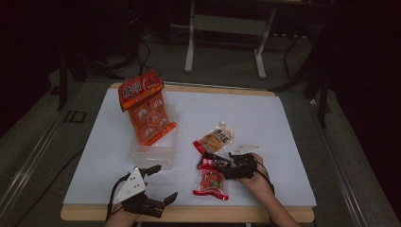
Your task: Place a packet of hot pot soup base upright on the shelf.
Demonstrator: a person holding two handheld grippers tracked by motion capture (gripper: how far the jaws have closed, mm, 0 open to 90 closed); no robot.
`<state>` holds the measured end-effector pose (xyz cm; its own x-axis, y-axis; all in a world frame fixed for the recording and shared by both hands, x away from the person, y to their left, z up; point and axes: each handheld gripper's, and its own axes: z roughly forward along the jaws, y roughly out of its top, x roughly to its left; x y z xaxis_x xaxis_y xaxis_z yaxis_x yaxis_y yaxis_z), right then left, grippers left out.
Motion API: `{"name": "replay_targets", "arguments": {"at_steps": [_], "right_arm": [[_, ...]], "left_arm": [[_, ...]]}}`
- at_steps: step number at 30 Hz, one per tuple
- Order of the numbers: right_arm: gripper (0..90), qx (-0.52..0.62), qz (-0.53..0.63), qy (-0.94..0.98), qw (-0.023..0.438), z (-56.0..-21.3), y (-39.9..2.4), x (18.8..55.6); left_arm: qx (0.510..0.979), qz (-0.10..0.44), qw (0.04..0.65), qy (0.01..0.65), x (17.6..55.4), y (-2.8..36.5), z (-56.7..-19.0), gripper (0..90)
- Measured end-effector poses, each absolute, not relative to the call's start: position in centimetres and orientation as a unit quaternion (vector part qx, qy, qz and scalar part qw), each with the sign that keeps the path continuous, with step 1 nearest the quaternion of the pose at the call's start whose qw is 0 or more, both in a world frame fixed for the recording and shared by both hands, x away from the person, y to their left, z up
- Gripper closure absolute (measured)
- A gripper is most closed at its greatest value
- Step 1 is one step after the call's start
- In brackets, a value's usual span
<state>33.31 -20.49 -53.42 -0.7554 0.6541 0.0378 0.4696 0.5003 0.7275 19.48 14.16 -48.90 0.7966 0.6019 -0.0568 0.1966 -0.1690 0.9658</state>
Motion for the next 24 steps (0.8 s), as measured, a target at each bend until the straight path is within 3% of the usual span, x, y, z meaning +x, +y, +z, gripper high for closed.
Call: {"name": "replay_targets", "arguments": {"at_steps": [10, 12, 15, 20, 24], "right_arm": [[21.8, 0.315, 0.367, 0.867, 0.12, -53.8, -19.9, 33.2], [28.6, 0.313, 0.368, 0.869, 0.109, -53.8, -19.8, 33.1], [46.0, 0.289, 0.368, 0.877, 0.11, -53.6, -19.5, 32.7], [59.2, 0.29, 0.363, 0.88, 0.099, -53.4, -19.3, 32.6], [74.7, 0.295, 0.361, 0.881, 0.081, -53.3, -19.3, 32.6]], "left_arm": [[0.745, 0.167, 0.584, 0.274, 19.7, 14.2, -49.2, 2.7], [0.747, 0.166, 0.583, 0.274, 19.8, 14.1, -49.3, 2.7], [0.749, 0.167, 0.579, 0.274, 19.8, 14.0, -49.5, 2.7], [0.75, 0.171, 0.579, 0.272, 19.7, 14.1, -49.4, 2.7], [0.751, 0.17, 0.577, 0.273, 19.8, 14.1, -49.5, 2.7]]}}
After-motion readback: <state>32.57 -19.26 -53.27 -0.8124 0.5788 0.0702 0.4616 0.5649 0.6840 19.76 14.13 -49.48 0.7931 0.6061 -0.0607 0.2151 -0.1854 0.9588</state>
